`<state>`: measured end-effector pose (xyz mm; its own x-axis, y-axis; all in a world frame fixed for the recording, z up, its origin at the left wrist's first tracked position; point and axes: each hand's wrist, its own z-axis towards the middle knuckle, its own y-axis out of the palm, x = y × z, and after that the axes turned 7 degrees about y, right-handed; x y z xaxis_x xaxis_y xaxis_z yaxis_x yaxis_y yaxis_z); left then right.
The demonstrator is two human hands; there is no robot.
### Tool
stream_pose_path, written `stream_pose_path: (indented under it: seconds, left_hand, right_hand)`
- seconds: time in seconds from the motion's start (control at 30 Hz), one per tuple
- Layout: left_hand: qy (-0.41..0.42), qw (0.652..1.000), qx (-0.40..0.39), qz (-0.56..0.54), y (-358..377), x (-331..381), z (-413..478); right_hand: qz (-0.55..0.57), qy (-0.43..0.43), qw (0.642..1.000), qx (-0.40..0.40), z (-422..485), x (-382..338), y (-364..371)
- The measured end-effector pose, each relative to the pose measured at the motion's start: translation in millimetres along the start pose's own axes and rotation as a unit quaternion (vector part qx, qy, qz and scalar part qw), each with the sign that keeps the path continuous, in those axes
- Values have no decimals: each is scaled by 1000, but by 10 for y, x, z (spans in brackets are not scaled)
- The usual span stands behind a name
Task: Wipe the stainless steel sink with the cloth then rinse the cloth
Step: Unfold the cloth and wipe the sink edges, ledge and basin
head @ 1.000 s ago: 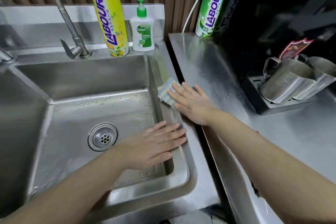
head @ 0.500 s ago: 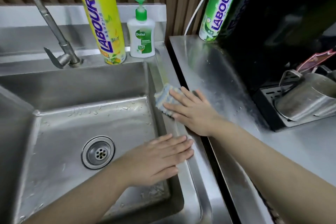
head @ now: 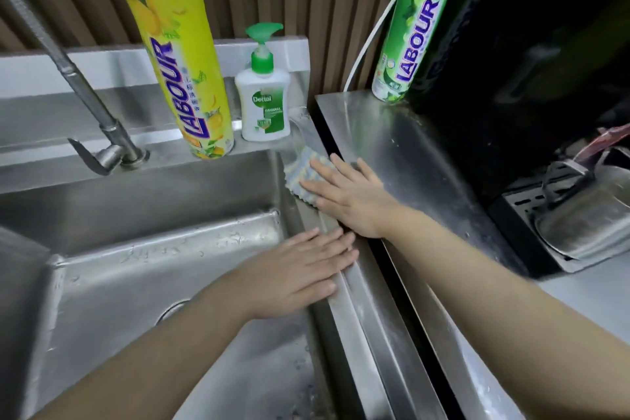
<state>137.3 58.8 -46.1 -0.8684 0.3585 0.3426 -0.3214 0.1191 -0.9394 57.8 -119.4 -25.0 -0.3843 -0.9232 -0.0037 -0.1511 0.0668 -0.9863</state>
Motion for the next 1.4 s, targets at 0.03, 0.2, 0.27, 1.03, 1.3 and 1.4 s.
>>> stream_pose_path:
  seconds: [0.03,0.2,0.27,1.03,1.3,1.4]
  left_hand:
    - [-1,1000,2,-9,12,3,1]
    - [13,1000,2,-28,-70,-79,2]
    - [32,999,3,-19,-139,-130,-29]
    - [-96,927,355,68,-966,-679,-3]
    - [-355,801,482,-17,-1363,-962,572]
    - [-386,774,498,-59,-1418,-1068,635]
  right_hand:
    - [-2,0,1000,9,-13,4,3]
    - [46,38,998,-16,514,-43,-145]
    - [48,45,998,-13,540,-40,-148]
    - [51,43,998,3,531,-21,-164]
    - [93,109,988,55,454,-156,-77]
    - [81,15,990,116,502,-41,-91]
